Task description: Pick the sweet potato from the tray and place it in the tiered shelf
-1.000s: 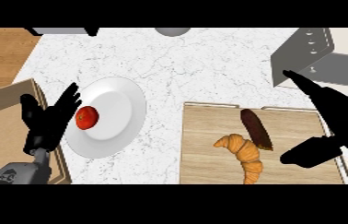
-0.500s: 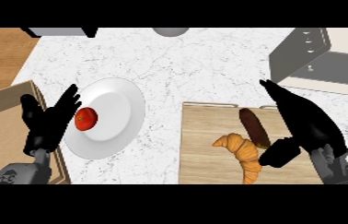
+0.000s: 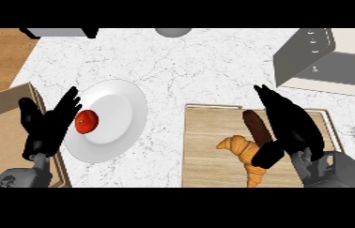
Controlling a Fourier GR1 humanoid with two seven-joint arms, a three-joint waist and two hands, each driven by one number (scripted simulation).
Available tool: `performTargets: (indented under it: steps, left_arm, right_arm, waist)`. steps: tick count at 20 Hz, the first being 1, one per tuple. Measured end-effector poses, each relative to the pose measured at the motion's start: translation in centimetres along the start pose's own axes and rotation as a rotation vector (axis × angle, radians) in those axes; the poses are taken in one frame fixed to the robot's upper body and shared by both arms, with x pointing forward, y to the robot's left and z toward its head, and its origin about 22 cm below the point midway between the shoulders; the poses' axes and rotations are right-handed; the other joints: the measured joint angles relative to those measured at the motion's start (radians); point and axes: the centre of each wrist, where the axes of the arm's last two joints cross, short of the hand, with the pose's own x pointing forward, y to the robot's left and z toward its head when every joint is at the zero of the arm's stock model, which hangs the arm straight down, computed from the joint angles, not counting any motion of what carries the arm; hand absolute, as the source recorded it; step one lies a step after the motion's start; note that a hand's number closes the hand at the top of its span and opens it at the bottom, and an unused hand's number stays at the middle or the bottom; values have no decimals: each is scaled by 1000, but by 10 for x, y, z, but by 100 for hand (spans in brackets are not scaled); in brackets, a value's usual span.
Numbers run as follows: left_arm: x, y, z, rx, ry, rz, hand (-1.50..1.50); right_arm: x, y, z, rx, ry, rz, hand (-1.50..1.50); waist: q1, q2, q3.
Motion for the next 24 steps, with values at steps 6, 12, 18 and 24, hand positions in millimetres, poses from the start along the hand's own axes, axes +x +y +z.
performTargets:
  steps: [6, 12, 18, 24]
  left_arm:
    - [0, 1, 1, 1, 1, 1, 0]
    - [-1, -1, 0, 8, -1, -11, 0]
    - [-2, 1, 0, 3, -3, -8, 0]
    - [-2, 1, 0, -5, -7, -6, 0]
  right_arm:
    - [-2, 18, -10, -8, 34, 22, -150]
    - [-8, 26, -24, -42, 87, 52, -150]
    - [-13, 34, -36, -74, 101, 51, -150]
    - [-15, 41, -47, -84, 73, 26, -150]
  waist:
    - [-3, 0, 0]
    - [-3, -2, 0]
    - [-3, -6, -4]
    - [-2, -8, -6]
